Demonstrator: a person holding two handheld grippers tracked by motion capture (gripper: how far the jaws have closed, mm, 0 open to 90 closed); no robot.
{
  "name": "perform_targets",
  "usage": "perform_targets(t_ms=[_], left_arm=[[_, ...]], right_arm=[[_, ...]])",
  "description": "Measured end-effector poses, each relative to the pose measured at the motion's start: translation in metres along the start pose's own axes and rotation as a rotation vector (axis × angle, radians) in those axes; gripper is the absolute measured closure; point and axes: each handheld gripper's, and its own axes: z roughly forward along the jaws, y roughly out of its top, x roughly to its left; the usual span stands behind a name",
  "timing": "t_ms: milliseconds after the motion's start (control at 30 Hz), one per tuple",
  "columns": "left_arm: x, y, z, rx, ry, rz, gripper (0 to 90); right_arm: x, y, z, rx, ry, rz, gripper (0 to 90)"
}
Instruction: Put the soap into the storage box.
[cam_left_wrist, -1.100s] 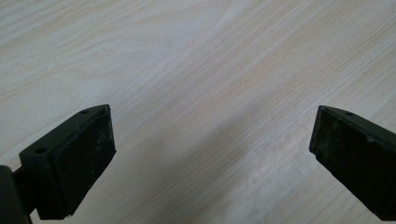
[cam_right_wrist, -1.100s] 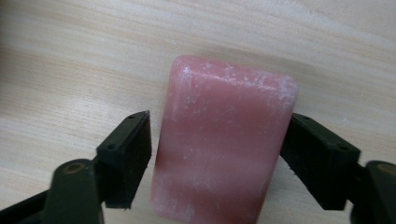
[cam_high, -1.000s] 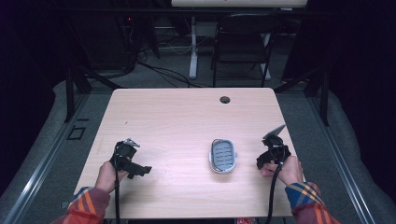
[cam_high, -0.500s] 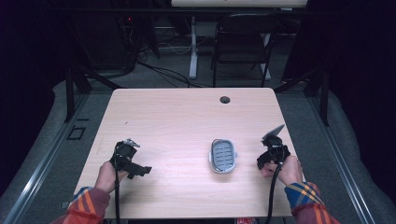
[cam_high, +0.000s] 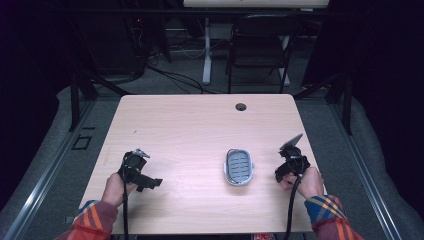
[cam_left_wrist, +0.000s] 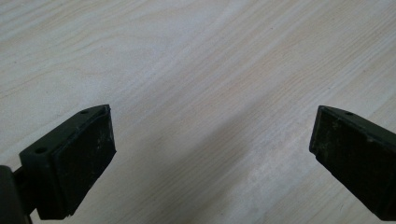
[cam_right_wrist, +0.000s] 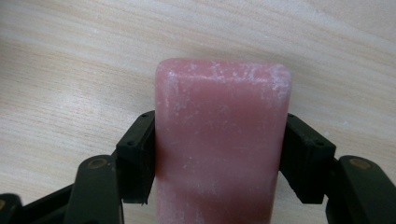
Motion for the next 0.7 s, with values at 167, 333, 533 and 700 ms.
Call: perform_targets(t_ms=[167, 333, 533, 700], left_arm=[[0.0, 0.0, 0.0, 0.0, 0.001, -0.001, 0.2], [0.0, 0.0, 0.0, 0.002, -0.001, -0.001, 0.2], [0.0, 0.0, 0.001, 0.001, 0.001, -0.002, 0.2], [0.0, 0.0, 0.001, 0.009, -0.001, -0.001, 0.2]], right_arm=[[-0.002, 0.0, -0.001, 0.002, 0.014, -0.006, 36.6], [-0.004, 0.0, -0.005, -0.004, 0.015, -0.019, 36.7], [-0.003, 0.001, -0.009, 0.005, 0.043, -0.027, 36.8], [-0.001, 0.001, -0.011, 0.017, 0.053, -0.063, 36.8]])
